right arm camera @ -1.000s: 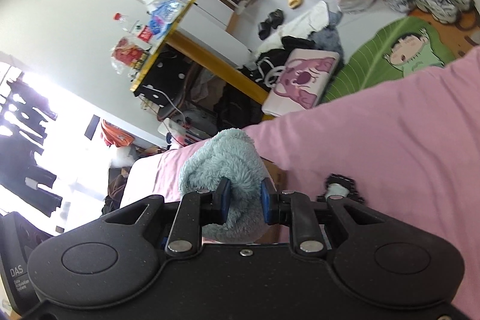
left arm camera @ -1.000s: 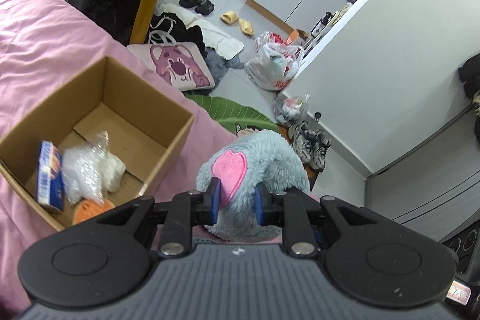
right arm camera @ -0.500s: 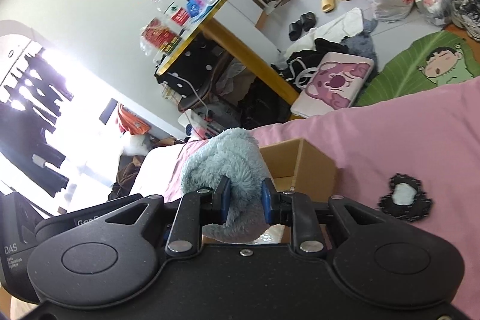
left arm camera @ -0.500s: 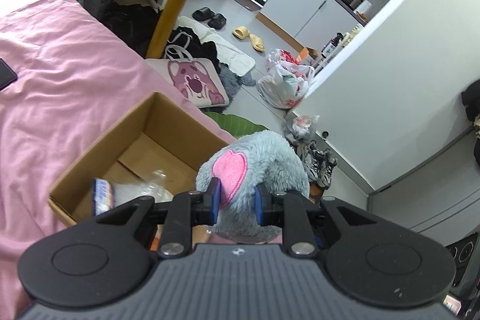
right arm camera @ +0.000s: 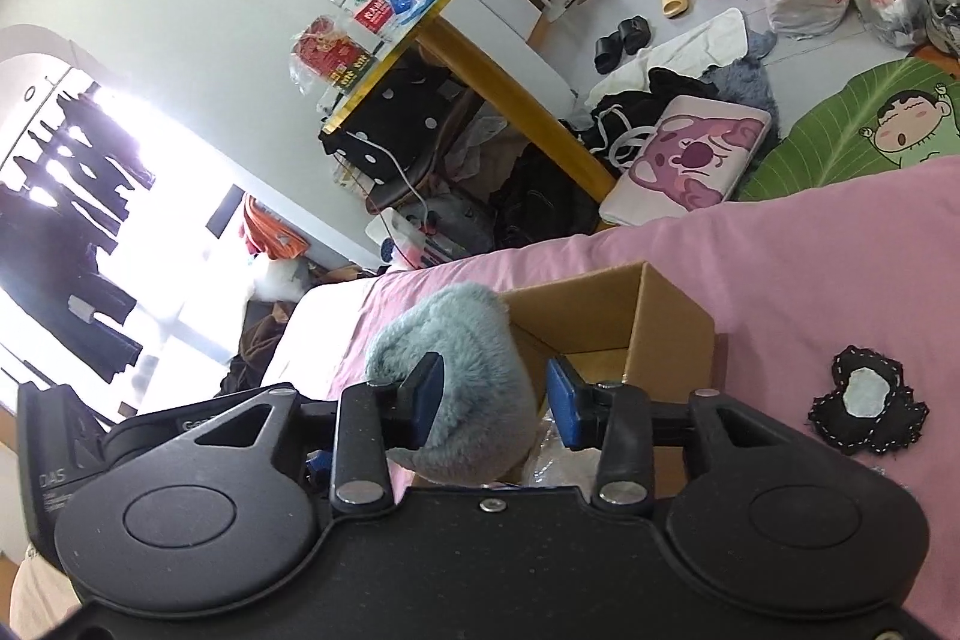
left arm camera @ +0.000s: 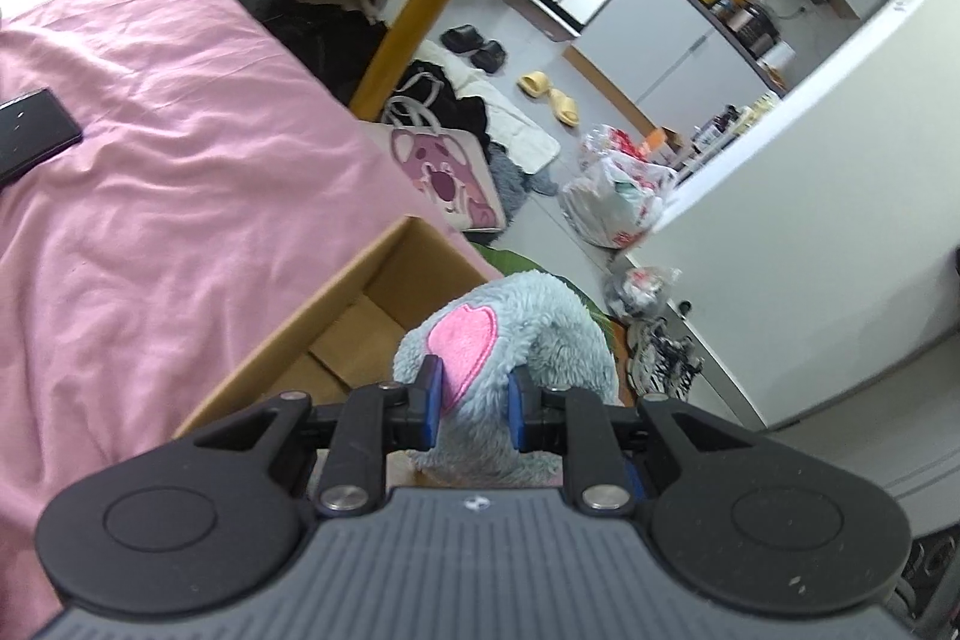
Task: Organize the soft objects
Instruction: 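Carry grey plush with right tool over the cardboard box, then lower grey plush into the box and open right gripper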
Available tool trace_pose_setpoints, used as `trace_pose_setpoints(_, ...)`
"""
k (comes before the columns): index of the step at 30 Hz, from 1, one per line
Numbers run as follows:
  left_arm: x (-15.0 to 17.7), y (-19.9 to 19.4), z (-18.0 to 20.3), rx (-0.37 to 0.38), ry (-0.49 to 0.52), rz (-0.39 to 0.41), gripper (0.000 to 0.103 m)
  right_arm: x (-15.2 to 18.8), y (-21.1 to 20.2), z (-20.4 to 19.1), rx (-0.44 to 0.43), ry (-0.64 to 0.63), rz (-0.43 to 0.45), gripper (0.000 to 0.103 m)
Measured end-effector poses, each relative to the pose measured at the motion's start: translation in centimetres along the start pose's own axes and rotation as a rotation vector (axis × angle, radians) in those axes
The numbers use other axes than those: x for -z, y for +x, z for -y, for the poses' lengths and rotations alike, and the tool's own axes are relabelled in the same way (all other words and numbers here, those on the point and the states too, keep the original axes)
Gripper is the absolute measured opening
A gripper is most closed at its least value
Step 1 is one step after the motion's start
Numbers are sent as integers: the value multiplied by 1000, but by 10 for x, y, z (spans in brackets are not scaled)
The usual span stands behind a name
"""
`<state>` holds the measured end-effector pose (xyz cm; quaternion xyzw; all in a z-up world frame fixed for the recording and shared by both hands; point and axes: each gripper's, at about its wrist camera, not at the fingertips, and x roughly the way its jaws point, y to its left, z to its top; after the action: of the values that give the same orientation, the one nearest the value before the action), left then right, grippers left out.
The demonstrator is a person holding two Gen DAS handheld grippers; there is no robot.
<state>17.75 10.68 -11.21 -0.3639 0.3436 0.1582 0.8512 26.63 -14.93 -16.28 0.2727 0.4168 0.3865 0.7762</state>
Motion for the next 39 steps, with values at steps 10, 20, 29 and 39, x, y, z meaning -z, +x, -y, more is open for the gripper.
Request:
trace_pose_setpoints(10, -12, 23, -11, -87, -28, -11, 23, 0, 6, 5, 40, 9, -42, 40)
trace_pose_setpoints(20, -11, 7, 7, -128, 46, 20, 62, -12, -13, 14, 97, 40, -41, 44)
trace_pose_setpoints(29, 4, -11, 27, -147, 95, 18, 81, -18, -39, 20, 143, 49, -39, 59)
trace_pose_setpoints(39, 28, -24, 48, -154, 149, 10, 84, -19, -62, 29, 186, 29, -57, 74)
